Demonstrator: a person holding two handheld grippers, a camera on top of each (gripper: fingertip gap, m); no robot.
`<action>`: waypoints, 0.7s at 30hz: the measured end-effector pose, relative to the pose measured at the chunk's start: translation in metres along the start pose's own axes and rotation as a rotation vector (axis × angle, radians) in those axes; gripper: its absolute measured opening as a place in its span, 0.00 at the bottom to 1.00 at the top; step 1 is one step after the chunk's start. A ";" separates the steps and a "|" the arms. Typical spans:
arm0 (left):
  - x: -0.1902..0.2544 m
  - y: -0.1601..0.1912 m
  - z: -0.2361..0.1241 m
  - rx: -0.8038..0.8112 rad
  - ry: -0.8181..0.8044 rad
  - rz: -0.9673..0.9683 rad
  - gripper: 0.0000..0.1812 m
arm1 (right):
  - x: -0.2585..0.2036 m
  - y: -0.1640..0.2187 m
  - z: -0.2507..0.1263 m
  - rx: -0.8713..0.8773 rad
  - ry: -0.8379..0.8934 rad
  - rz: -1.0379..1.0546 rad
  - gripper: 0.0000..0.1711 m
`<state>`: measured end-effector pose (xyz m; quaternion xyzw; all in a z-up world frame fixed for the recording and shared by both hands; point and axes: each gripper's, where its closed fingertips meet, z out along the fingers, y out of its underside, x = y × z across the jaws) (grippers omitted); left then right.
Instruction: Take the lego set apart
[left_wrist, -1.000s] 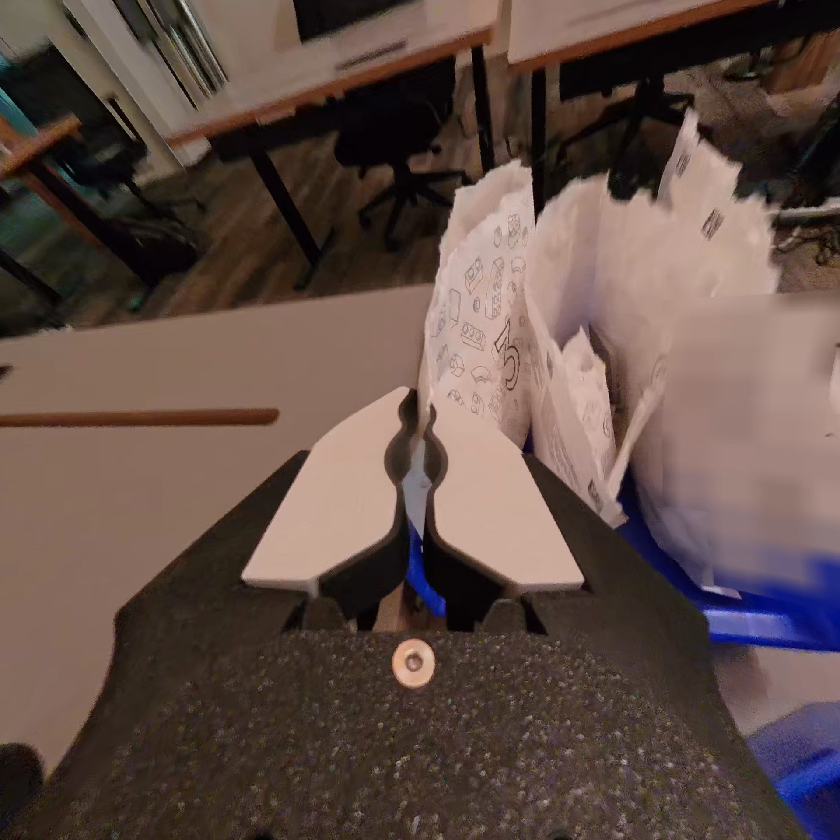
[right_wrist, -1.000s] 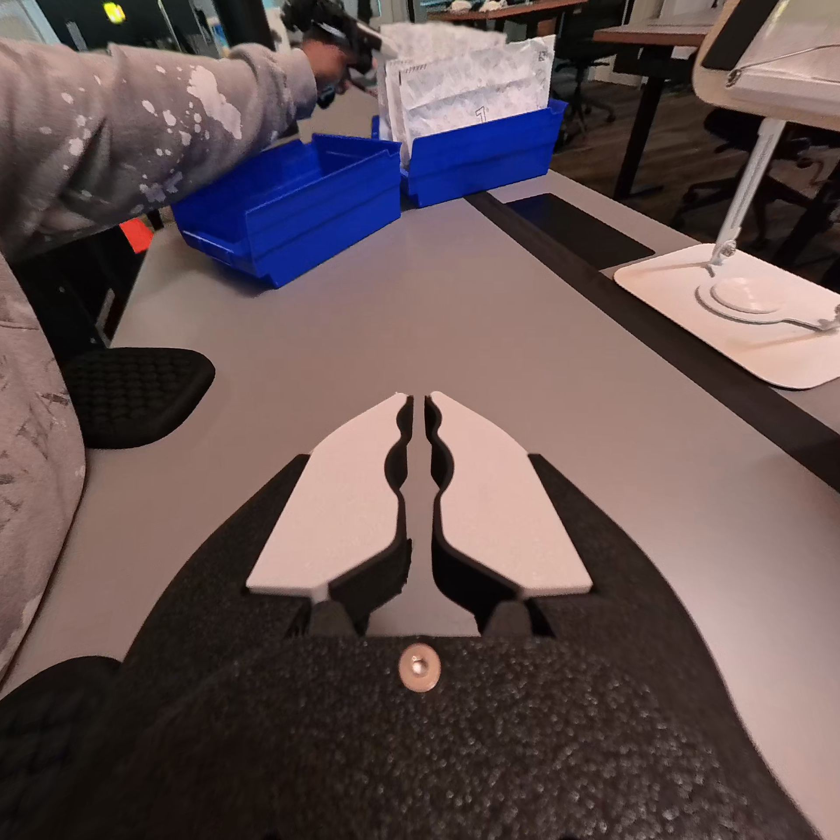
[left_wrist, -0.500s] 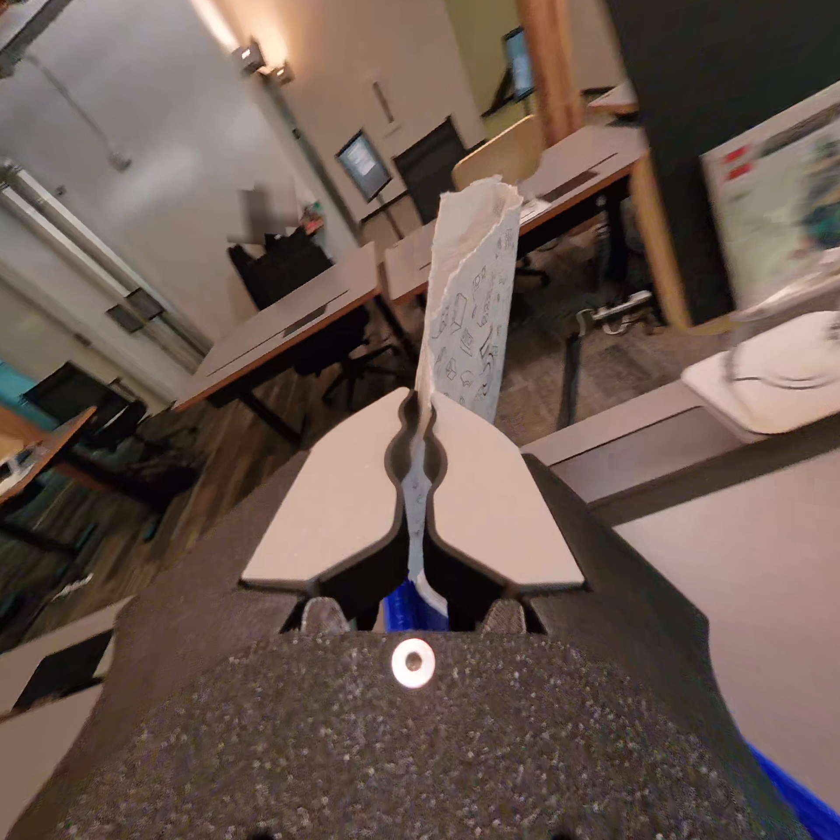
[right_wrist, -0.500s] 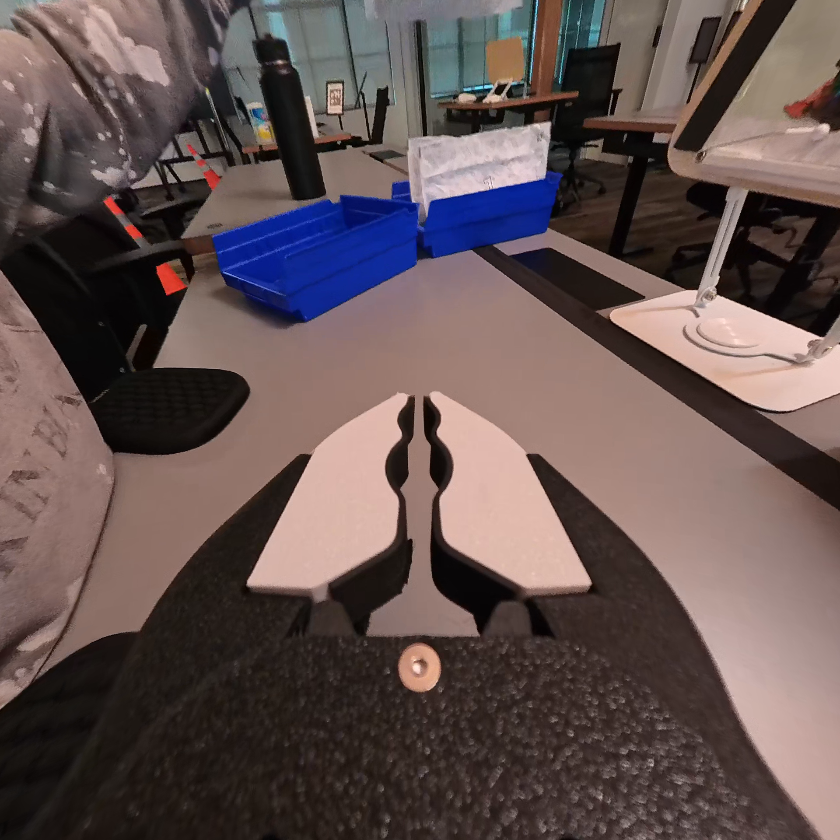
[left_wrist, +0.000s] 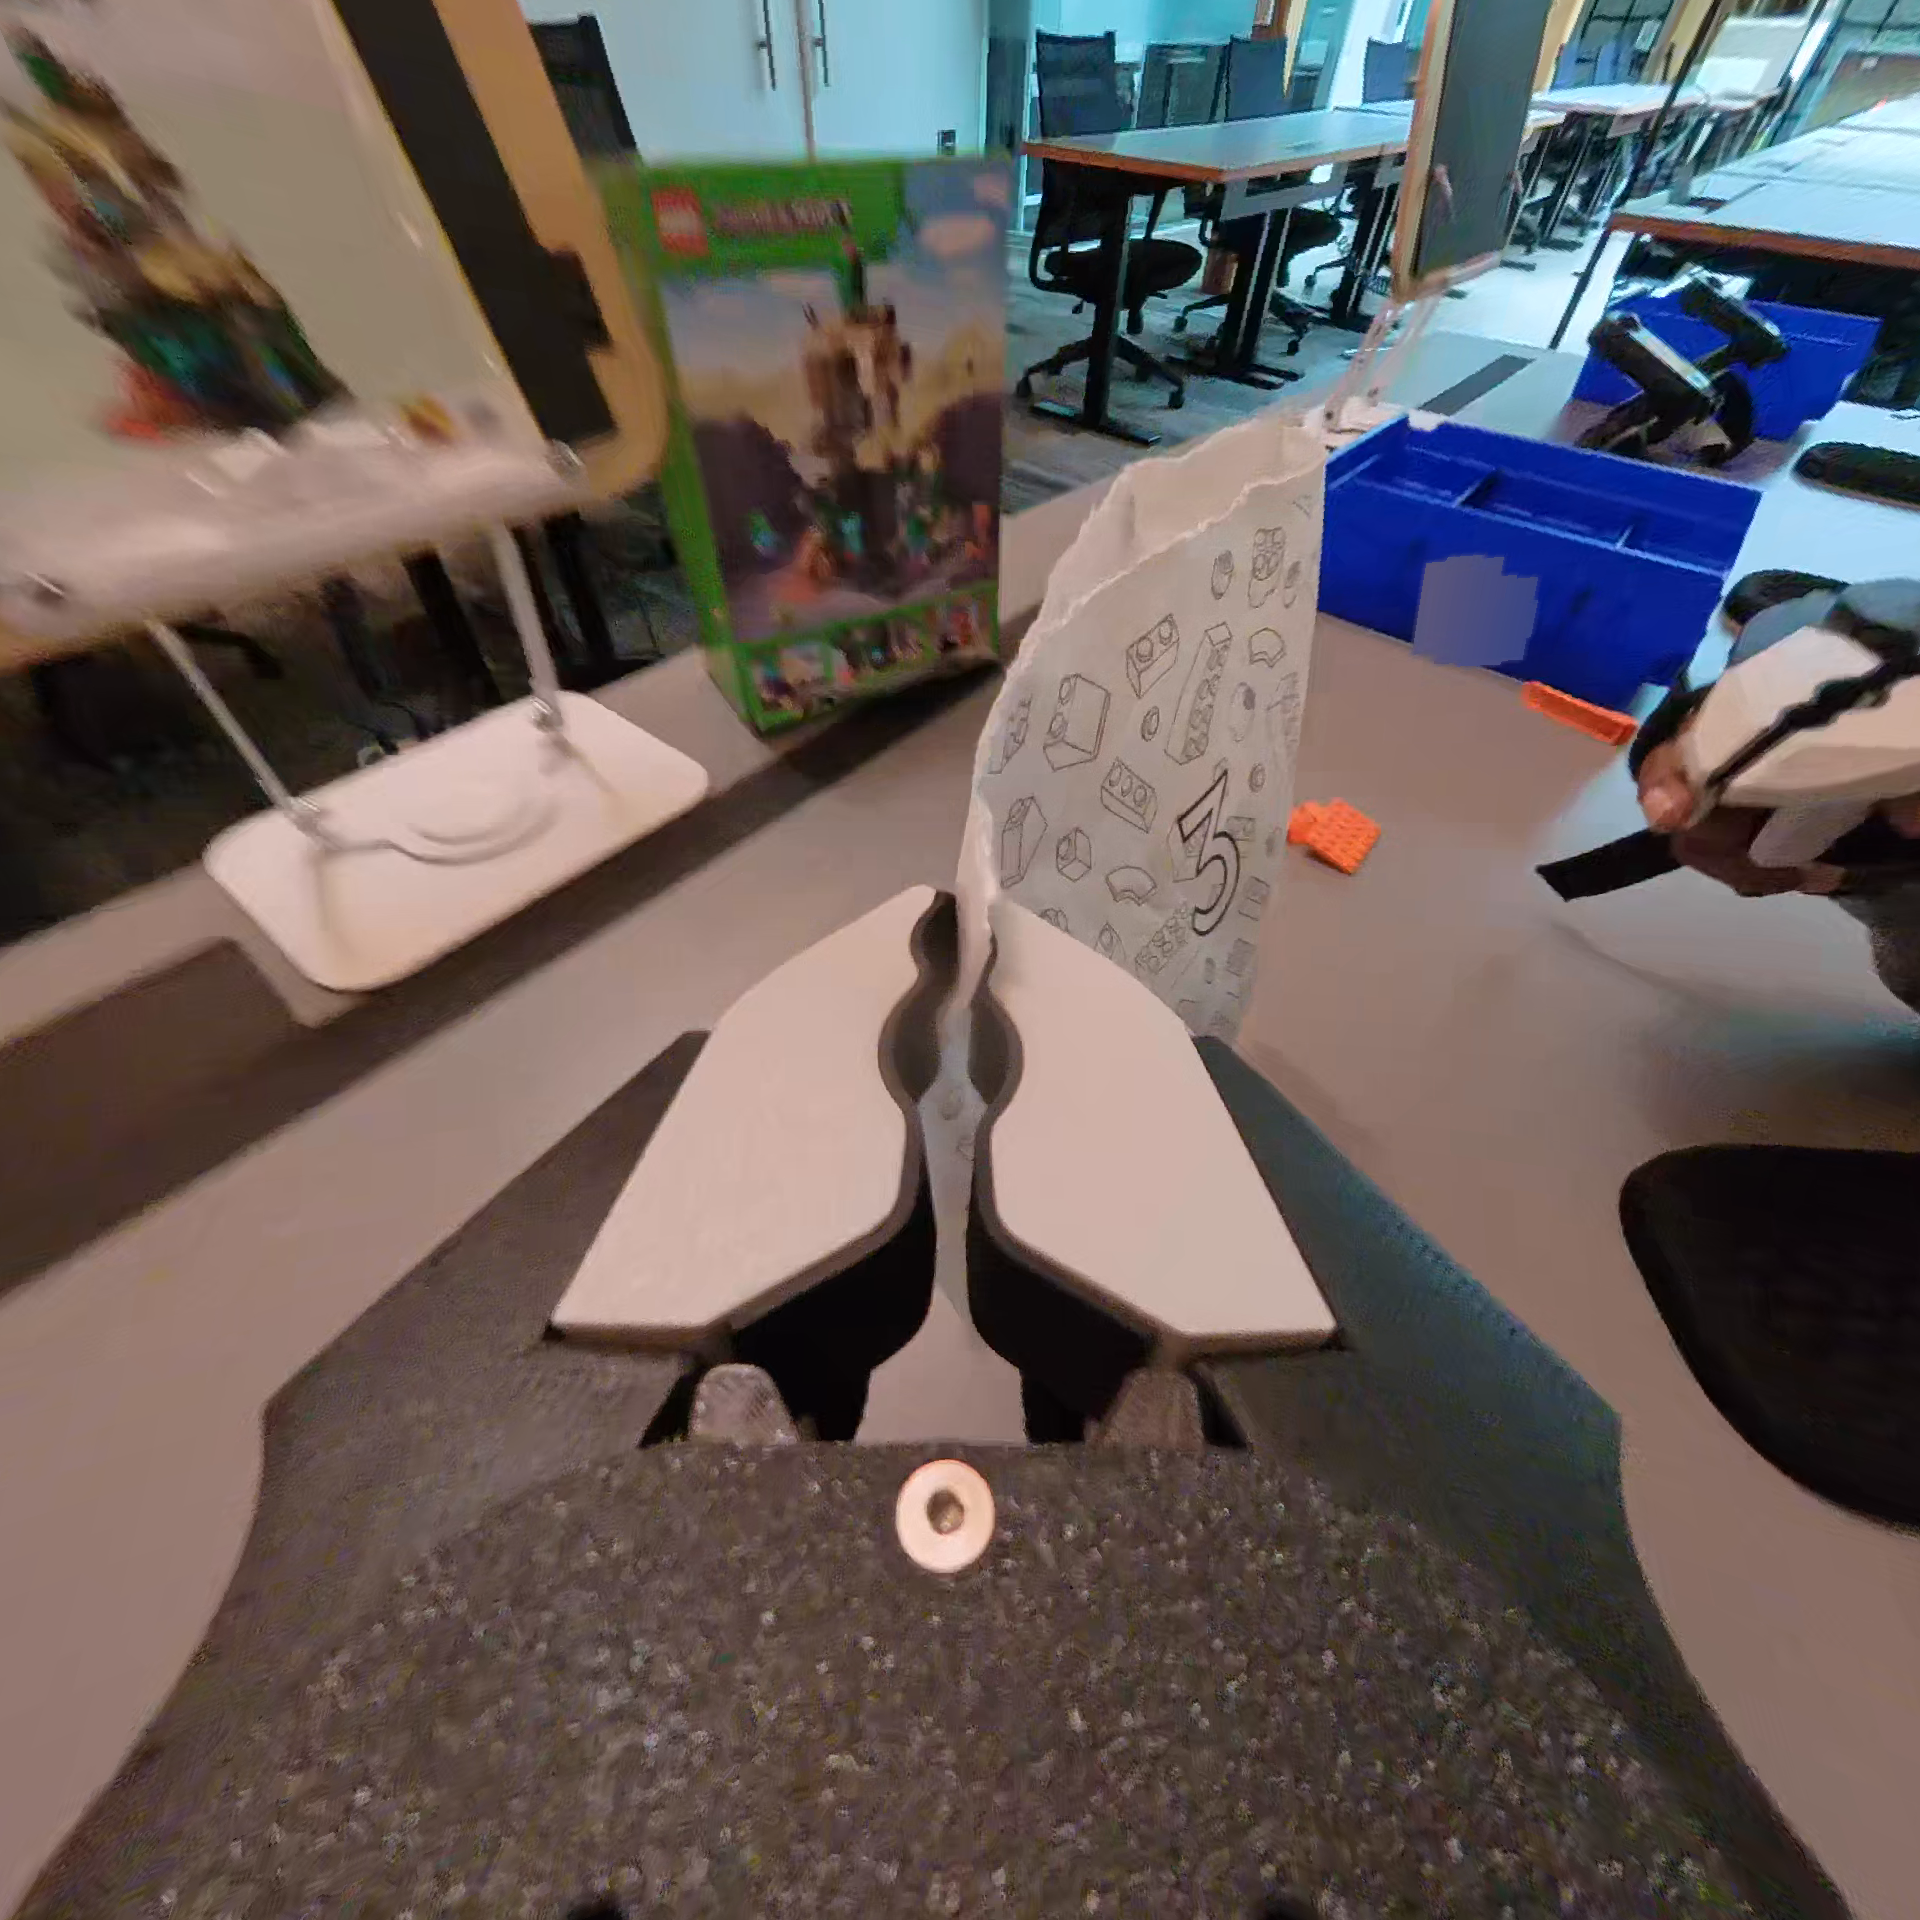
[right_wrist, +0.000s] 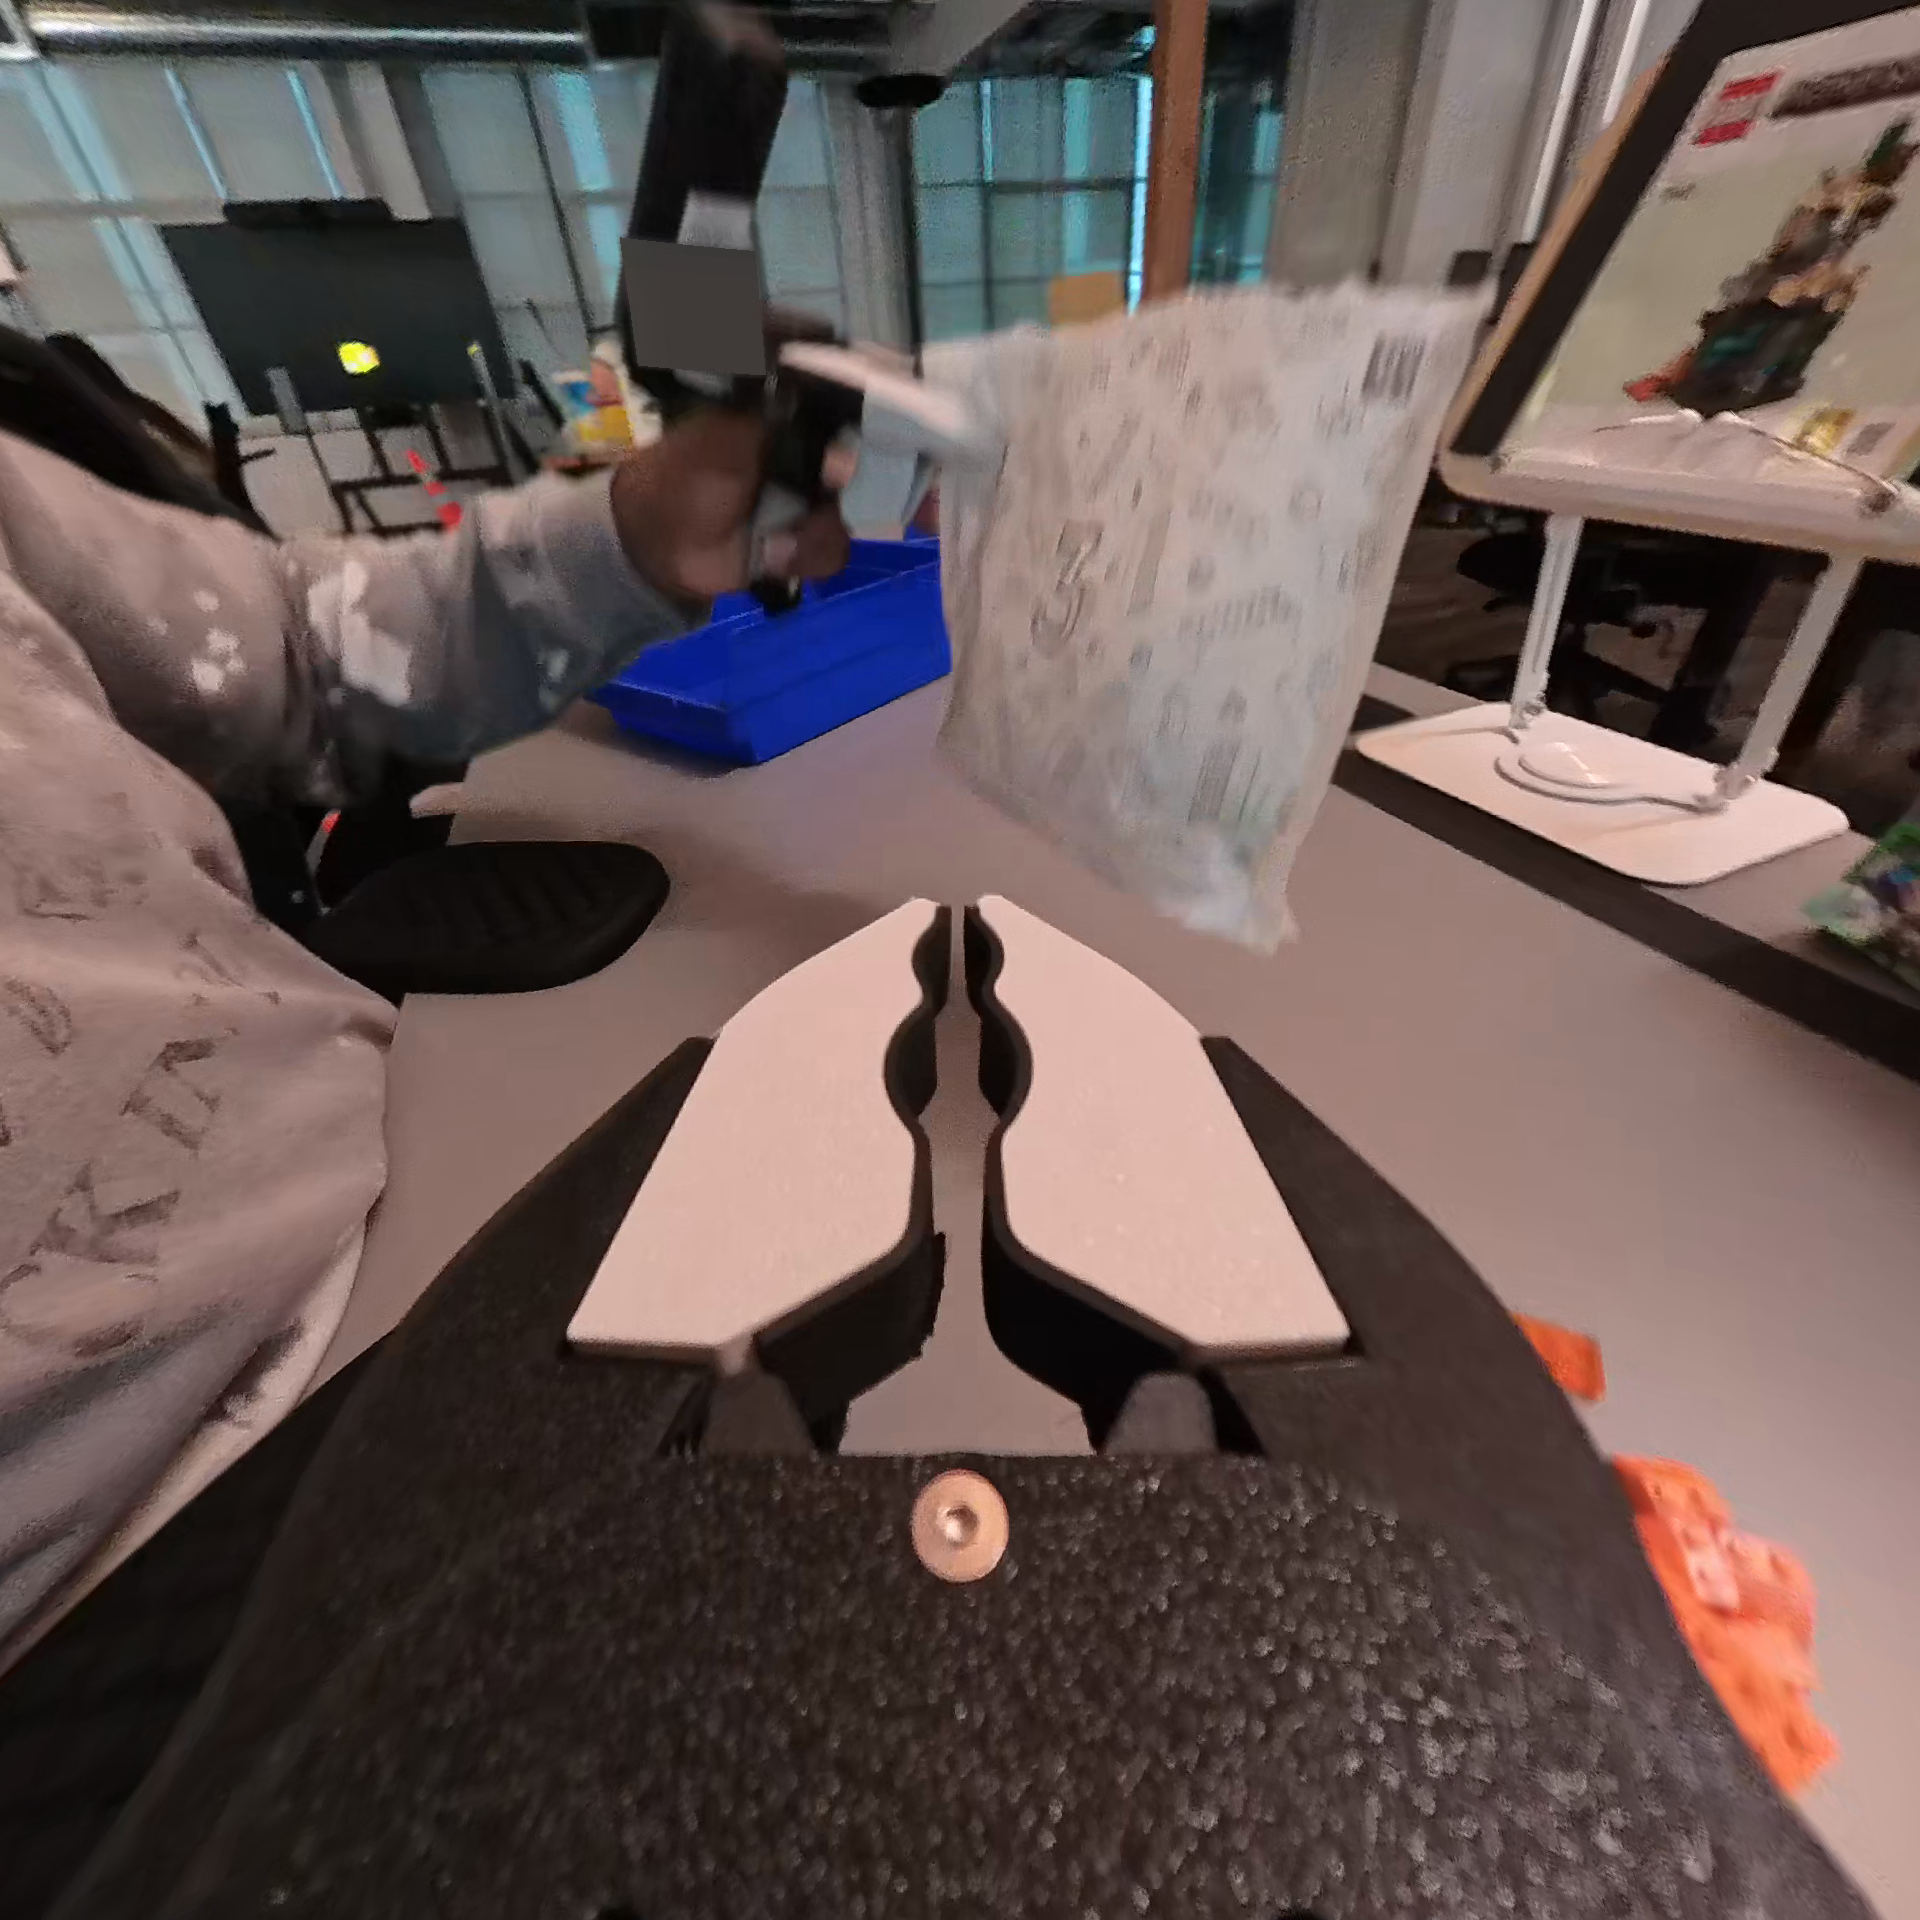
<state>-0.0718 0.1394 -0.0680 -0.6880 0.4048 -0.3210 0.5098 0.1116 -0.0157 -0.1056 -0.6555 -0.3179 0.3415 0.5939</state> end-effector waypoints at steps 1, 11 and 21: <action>0.009 0.019 0.011 -0.005 -0.005 -0.018 0.01 | 0.001 0.005 -0.003 -0.004 0.028 0.018 0.01; 0.018 0.065 0.037 -0.007 -0.108 -0.137 0.00 | 0.005 0.058 0.029 -0.166 0.447 0.215 0.00; -0.006 0.066 0.025 0.044 -0.184 -0.204 0.00 | -0.028 0.081 0.088 -0.248 0.591 0.152 0.00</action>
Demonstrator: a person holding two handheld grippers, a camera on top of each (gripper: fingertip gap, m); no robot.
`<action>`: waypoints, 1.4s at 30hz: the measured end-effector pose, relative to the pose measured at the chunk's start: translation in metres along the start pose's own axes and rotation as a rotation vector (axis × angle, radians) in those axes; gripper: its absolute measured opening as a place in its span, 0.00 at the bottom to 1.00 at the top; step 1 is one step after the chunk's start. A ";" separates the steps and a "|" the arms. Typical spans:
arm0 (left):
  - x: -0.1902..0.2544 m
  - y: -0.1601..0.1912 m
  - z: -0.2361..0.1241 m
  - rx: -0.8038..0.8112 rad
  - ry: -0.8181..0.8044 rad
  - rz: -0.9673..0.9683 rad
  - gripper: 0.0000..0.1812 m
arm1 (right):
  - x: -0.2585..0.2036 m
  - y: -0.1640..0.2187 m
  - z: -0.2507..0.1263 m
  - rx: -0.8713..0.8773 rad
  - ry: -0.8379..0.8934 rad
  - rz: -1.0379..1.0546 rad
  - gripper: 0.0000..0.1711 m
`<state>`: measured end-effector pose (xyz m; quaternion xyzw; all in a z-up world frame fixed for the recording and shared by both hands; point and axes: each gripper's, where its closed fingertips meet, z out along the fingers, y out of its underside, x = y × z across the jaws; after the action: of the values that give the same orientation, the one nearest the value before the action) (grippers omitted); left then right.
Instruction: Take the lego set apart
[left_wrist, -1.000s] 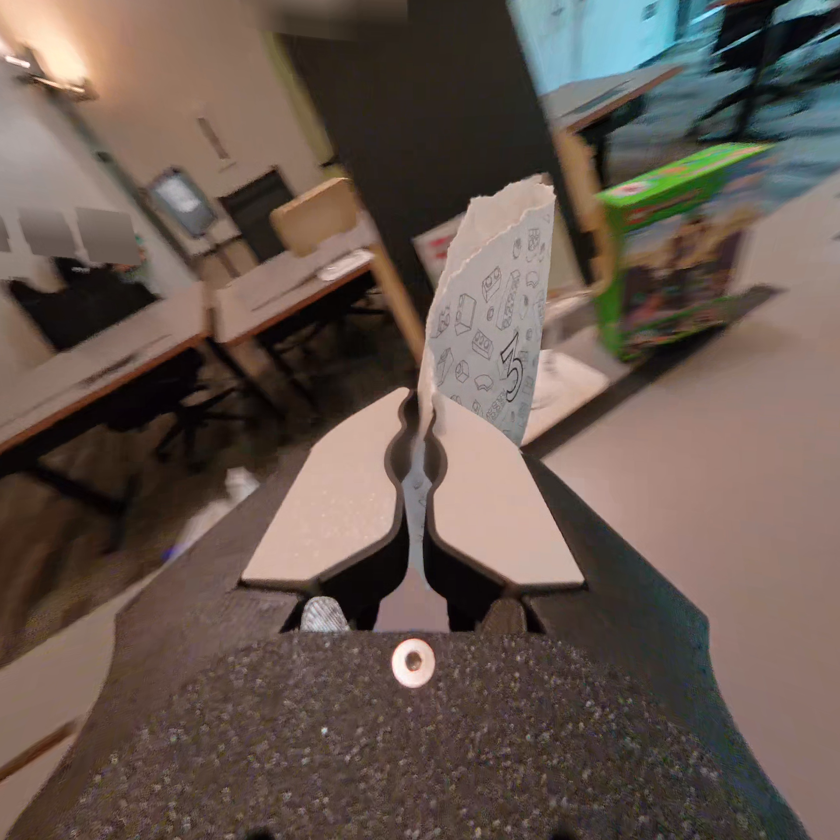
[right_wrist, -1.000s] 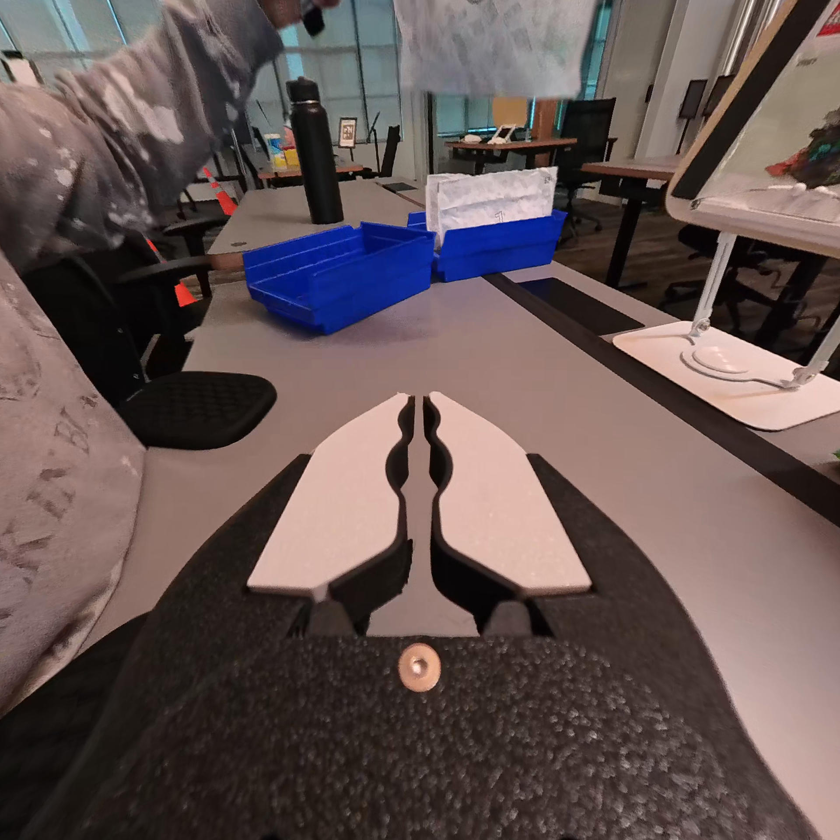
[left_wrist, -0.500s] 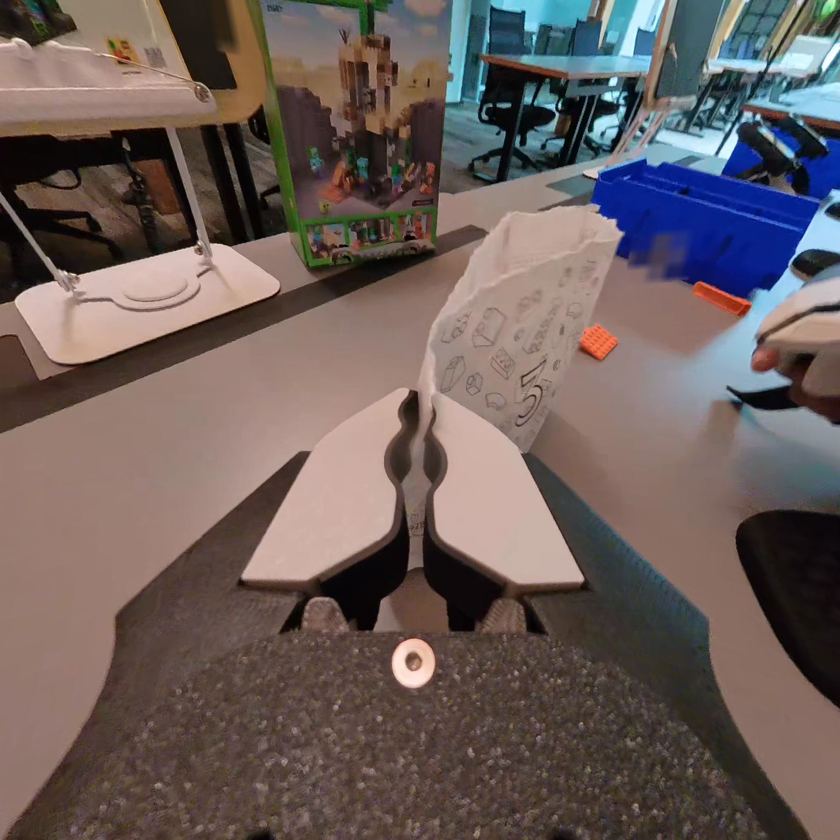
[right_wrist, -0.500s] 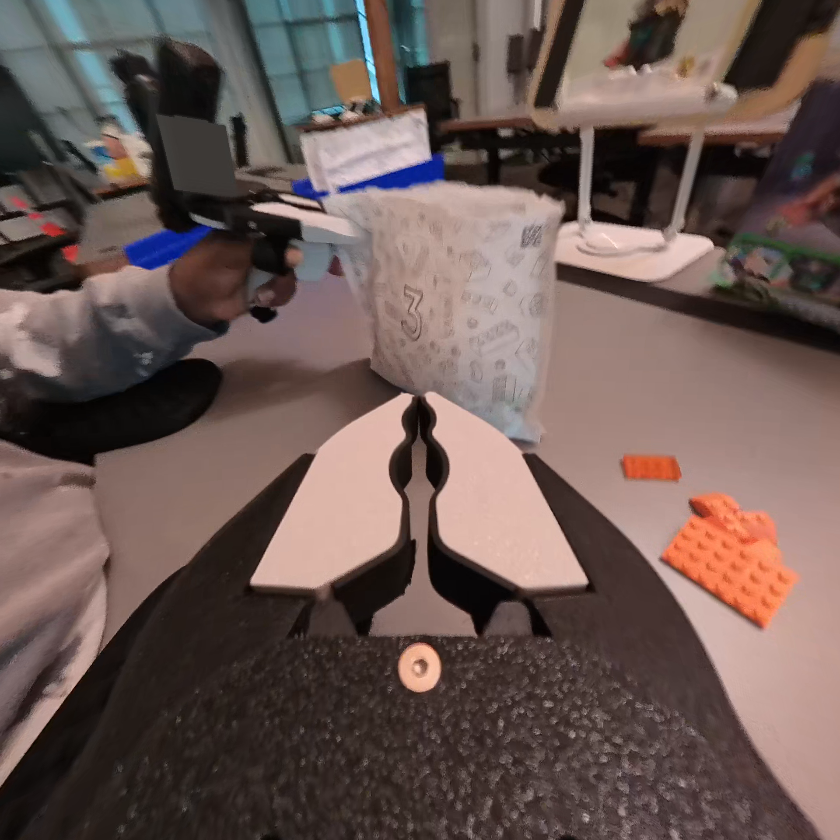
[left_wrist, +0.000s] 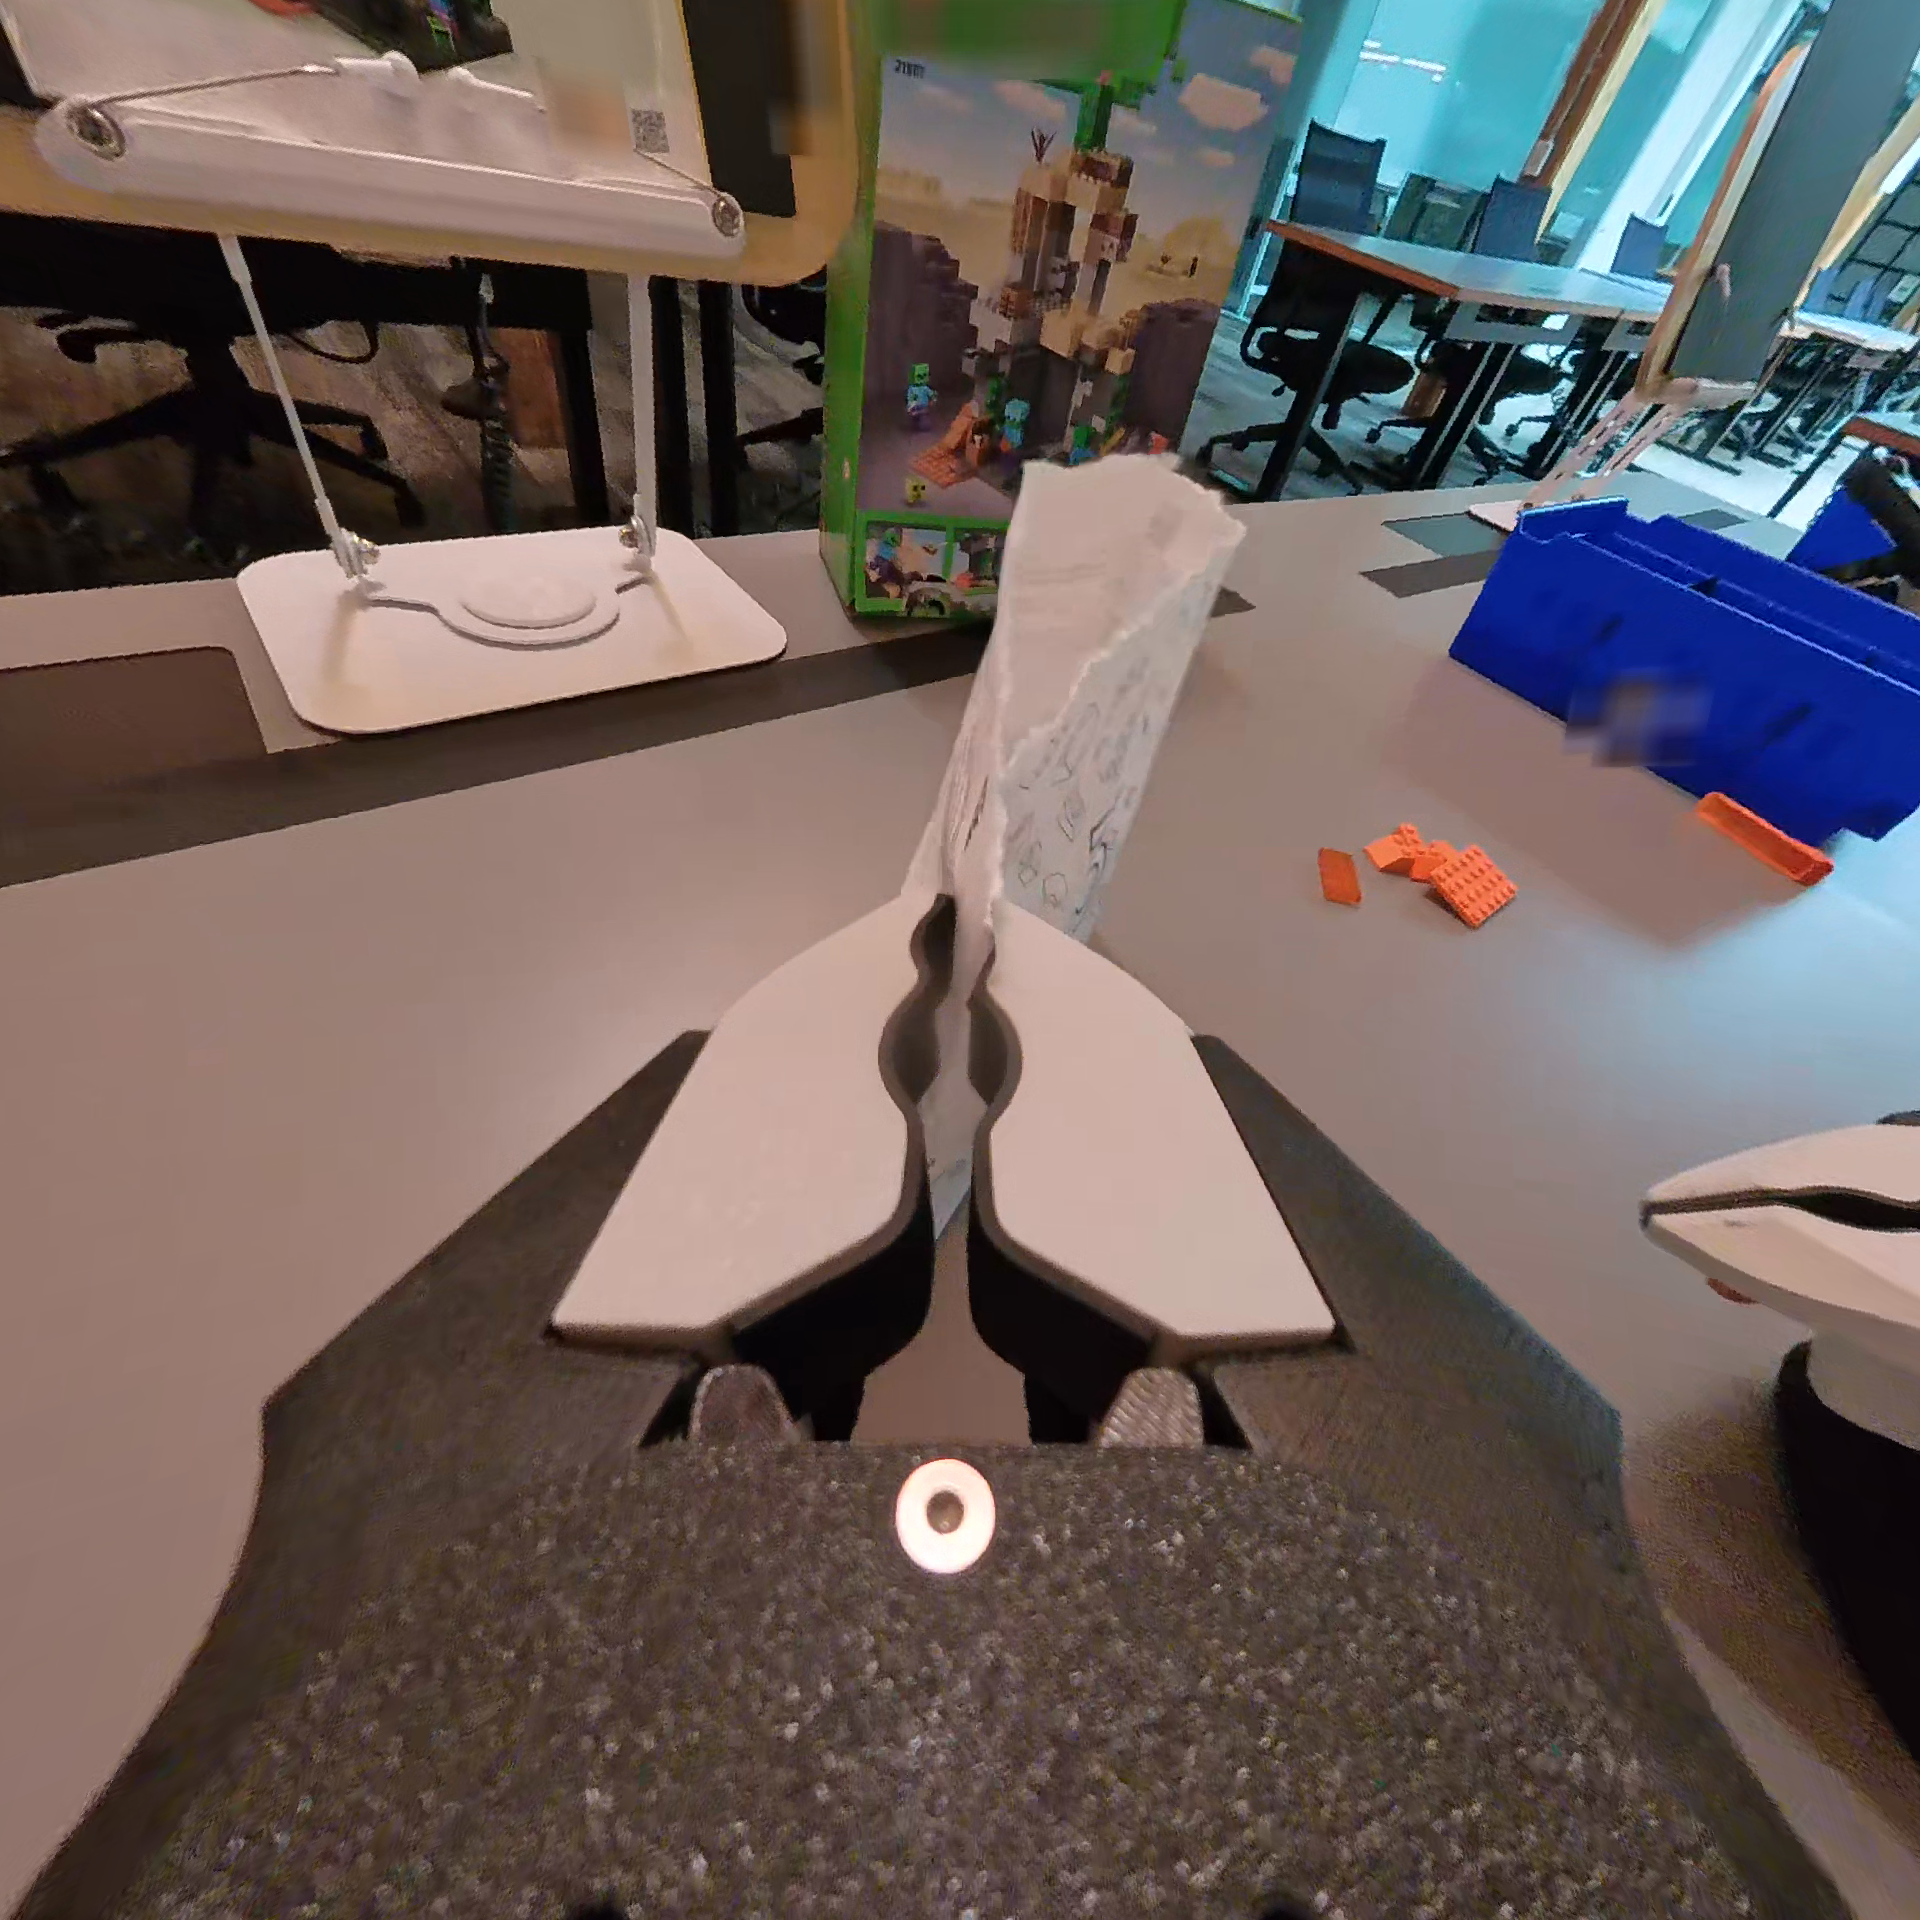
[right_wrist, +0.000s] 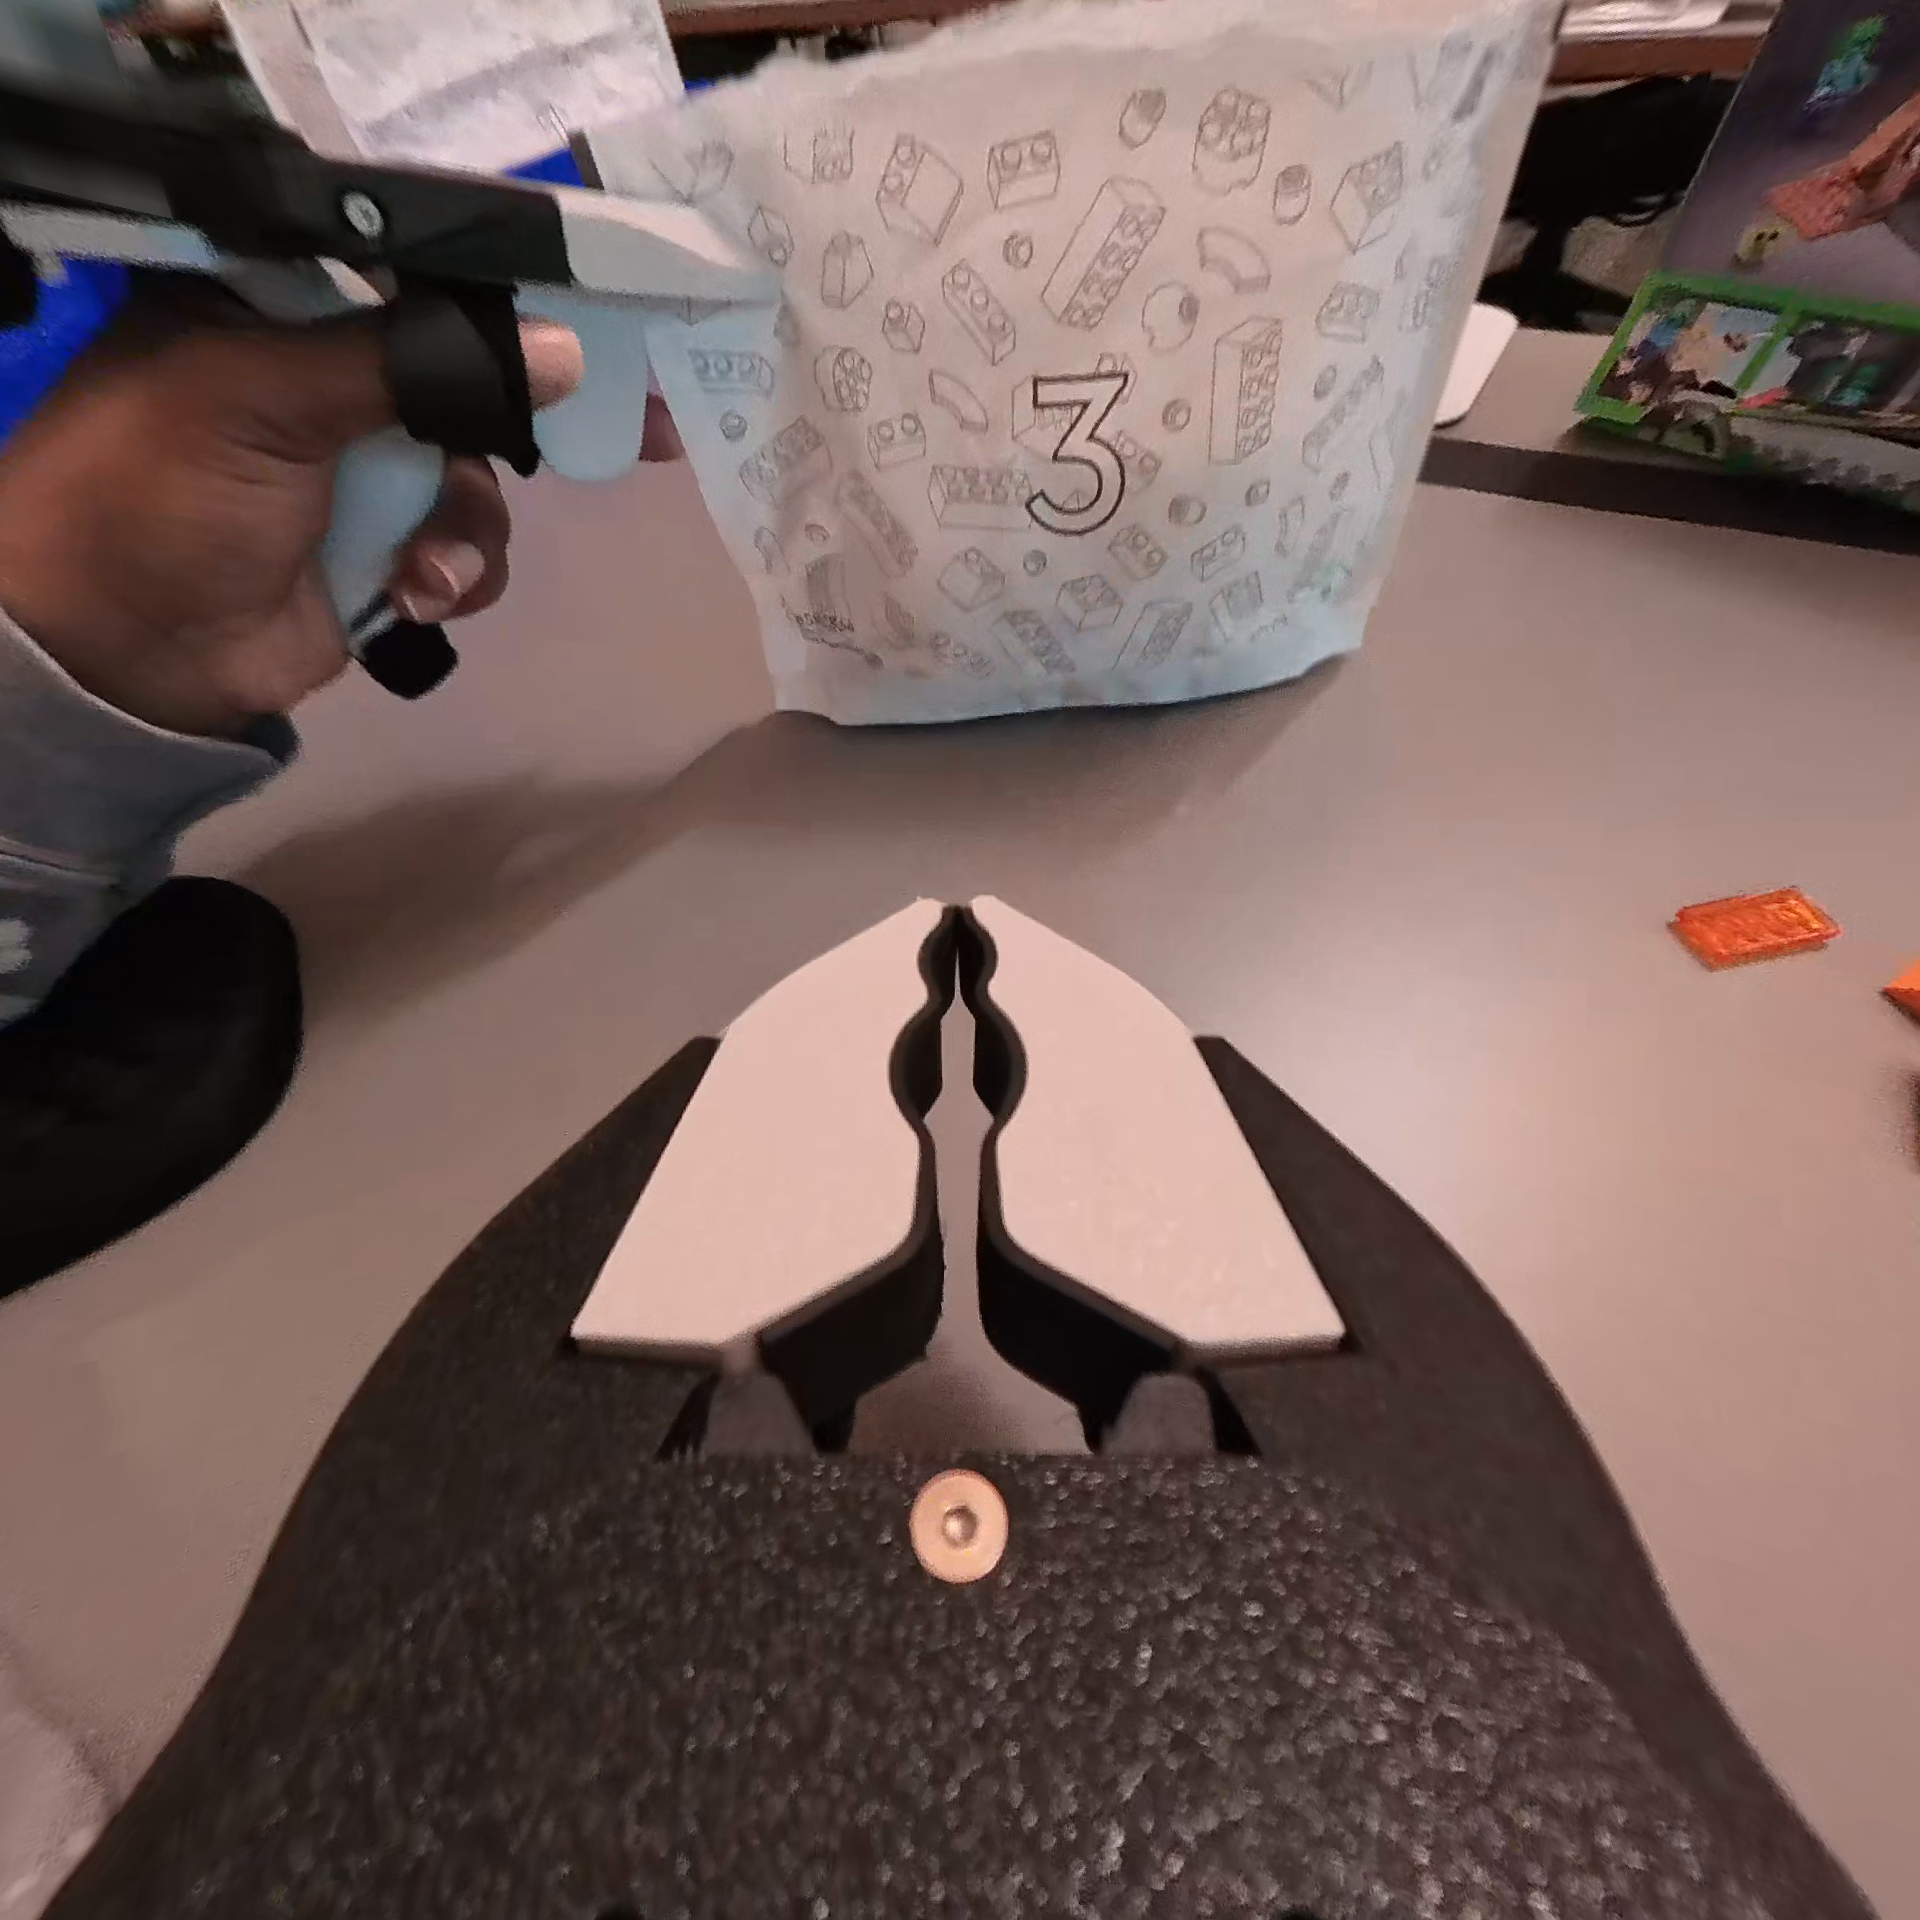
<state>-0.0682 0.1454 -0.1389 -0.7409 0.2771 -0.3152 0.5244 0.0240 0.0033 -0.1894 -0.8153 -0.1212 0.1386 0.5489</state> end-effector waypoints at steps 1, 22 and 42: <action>0.001 0.000 -0.001 0.010 0.005 0.011 0.00 | 0.000 0.002 0.001 -0.002 0.004 -0.008 0.00; 0.012 -0.017 -0.019 0.088 0.031 0.151 0.09 | 0.003 0.000 0.001 -0.036 -0.002 -0.046 0.00; -0.001 -0.058 -0.014 -0.146 0.124 0.403 0.09 | 0.075 -0.099 0.004 0.025 -0.341 -0.635 0.09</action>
<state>-0.0750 0.1547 -0.0800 -0.6857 0.4734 -0.2281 0.5037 0.0875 0.0696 -0.1062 -0.6953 -0.4567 0.0965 0.5465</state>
